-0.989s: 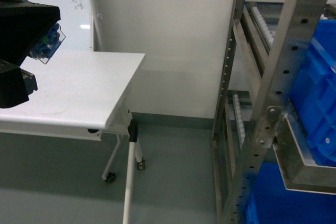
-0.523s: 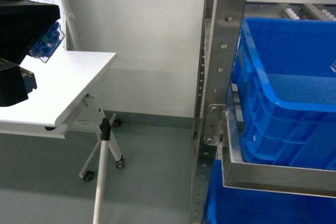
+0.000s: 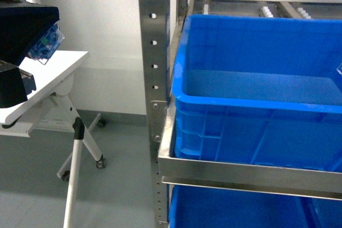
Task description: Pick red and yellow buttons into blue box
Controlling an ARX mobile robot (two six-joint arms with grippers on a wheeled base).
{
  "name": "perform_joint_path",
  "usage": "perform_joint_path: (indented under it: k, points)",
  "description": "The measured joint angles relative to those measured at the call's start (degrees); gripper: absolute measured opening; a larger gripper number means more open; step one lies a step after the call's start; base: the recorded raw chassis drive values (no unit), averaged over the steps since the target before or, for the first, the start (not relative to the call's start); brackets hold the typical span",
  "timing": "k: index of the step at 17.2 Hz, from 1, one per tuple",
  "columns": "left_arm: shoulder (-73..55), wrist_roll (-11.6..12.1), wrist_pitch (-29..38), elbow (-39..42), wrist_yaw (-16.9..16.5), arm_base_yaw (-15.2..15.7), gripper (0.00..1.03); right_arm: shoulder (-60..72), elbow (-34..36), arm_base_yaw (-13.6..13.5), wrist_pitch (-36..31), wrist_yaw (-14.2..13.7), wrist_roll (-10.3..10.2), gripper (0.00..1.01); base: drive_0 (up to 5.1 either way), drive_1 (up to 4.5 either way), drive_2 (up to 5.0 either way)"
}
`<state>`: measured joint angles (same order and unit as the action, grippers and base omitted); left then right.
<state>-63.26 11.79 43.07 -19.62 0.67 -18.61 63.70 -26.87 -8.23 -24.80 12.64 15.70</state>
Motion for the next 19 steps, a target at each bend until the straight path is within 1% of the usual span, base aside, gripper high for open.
perform_joint_path:
  k: [19]
  points:
    - [0.0, 0.0, 0.0, 0.0, 0.0, 0.0, 0.24, 0.0, 0.0, 0.0, -0.1, 0.0, 0.0, 0.26, 4.9, -2.36, -2.4]
